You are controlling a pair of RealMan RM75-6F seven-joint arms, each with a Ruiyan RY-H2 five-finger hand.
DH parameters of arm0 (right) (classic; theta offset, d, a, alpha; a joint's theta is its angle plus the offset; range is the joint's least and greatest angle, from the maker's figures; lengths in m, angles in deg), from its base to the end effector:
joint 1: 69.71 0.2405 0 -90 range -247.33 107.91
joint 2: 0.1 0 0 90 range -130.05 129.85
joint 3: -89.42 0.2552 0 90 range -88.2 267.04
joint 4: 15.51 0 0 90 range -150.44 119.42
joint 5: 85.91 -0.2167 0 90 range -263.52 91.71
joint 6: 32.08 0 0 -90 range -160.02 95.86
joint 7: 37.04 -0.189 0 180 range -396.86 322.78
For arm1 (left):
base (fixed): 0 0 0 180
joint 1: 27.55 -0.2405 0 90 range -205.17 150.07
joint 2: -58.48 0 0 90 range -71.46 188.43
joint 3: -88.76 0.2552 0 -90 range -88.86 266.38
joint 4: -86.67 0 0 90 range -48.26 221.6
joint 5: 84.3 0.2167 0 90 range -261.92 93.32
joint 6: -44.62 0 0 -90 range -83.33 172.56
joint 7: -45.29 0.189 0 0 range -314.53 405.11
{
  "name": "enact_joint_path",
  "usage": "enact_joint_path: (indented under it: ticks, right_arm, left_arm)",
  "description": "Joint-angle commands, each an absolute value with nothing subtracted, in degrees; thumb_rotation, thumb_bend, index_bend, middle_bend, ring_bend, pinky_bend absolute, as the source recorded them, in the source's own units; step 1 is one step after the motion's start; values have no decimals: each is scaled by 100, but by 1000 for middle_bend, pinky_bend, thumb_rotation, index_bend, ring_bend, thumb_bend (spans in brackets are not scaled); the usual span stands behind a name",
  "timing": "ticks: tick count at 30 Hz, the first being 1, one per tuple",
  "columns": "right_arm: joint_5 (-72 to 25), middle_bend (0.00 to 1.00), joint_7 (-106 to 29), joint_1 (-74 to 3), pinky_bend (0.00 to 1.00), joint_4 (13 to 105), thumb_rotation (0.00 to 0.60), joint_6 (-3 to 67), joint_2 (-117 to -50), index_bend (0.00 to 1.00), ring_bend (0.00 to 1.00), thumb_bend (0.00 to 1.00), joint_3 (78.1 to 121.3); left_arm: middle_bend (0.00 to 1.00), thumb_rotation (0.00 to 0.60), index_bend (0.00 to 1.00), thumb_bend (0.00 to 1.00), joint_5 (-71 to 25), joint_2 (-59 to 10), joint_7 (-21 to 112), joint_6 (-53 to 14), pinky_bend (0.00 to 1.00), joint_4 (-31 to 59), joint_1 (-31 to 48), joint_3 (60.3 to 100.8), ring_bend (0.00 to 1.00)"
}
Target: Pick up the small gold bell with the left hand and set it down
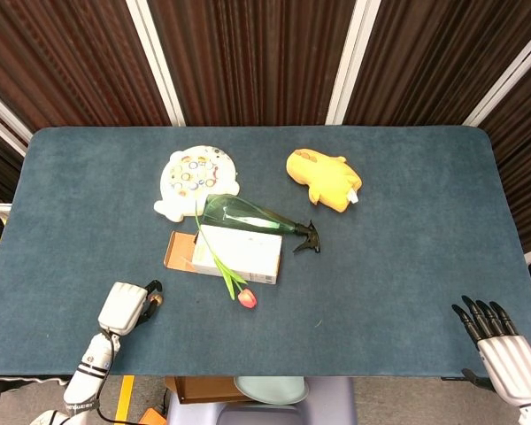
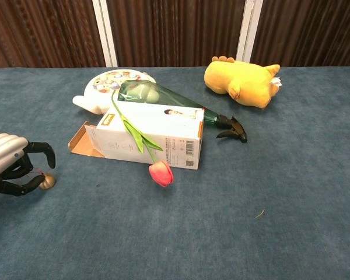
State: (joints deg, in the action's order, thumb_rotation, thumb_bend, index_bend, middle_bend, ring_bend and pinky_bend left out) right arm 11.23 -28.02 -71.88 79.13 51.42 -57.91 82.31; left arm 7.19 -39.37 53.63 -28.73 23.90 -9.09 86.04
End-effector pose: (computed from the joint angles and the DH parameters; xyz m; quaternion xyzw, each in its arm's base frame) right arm -0.3224 -0.1437 0.1366 0.7007 -0.3730 0.2610 0.5494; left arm -0.2611 0.2899 -0.0426 -0.7179 -0.3181 -0.3792 0.4894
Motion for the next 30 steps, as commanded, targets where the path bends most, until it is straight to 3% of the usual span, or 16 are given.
enact_joint_path:
  ticks: [1,30]
  right_arm:
    - [1128,0,-2791,-7195,0,7914,600,5158,-5794,0,0,241,8231]
    - [1168,0,-2805,-7205,0,7900,600,5192,-5795,0,0,241,8207]
  left_arm:
    - [1000,600,479,438,676,-3908,5392,-2878,1000,2354,-909,8624,1000]
    - [1000,600,520,436,425,-3848,5614,-2832,1000,2178,-809,8742,1000]
